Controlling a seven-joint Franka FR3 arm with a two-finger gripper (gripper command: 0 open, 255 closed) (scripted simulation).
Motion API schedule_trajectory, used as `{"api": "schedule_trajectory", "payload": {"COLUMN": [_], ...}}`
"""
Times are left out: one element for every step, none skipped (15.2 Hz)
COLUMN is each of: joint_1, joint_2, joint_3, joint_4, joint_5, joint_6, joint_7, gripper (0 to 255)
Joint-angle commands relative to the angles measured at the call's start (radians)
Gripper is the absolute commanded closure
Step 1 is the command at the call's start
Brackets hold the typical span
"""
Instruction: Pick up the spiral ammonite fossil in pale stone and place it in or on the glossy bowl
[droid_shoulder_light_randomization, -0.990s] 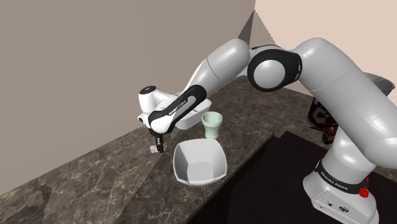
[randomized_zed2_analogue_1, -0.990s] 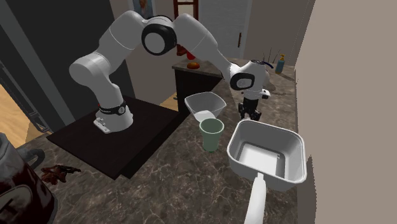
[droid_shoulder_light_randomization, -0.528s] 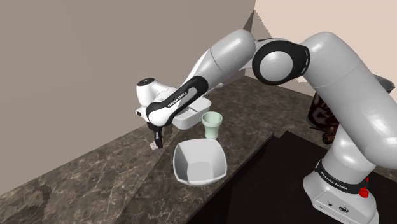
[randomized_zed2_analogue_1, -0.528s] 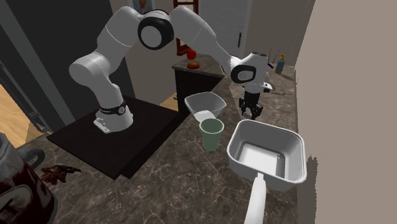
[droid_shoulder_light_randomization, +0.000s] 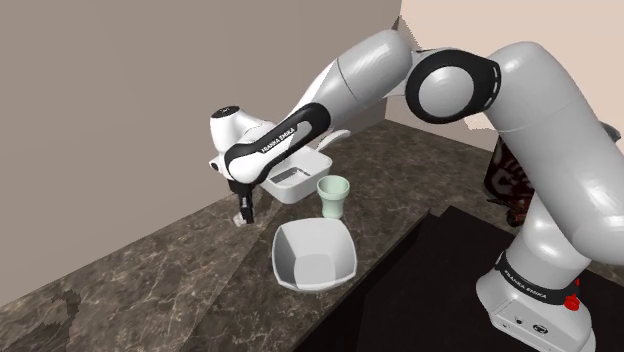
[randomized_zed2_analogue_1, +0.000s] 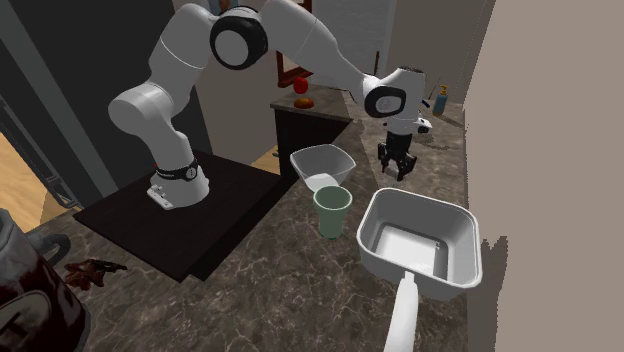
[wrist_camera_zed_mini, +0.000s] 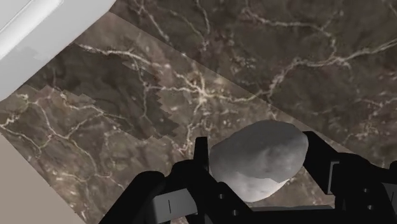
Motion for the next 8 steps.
{"api": "schedule_trajectory", "payload": {"joint_1": [-0.001,-0.002,-0.002,-0.003,-0.003,-0.004,-0.004,-0.005], "joint_2": [-0.018,-0.026,-0.033,-0.041,-0.048,-0.055,-0.062,-0.068], "joint_3": [0.003,0.004,0.005,0.006,0.007,0.008,0.009,0.01], "joint_4": [0.001,0.002,0.004,0.005,0.007,0.009,0.012,0.015], "joint_5": [0.003,0.005,0.006,0.007,0.009,0.01,0.012,0.013], "joint_6": [-0.02,-0.029,-0.037,-0.046,-0.055,-0.064,-0.073,-0.083], "joint_7": [-0.002,-0.003,-0.004,-0.005,-0.006,-0.007,-0.008,-0.009], "gripper": [255,255,255,255,255,255,255,255]}}
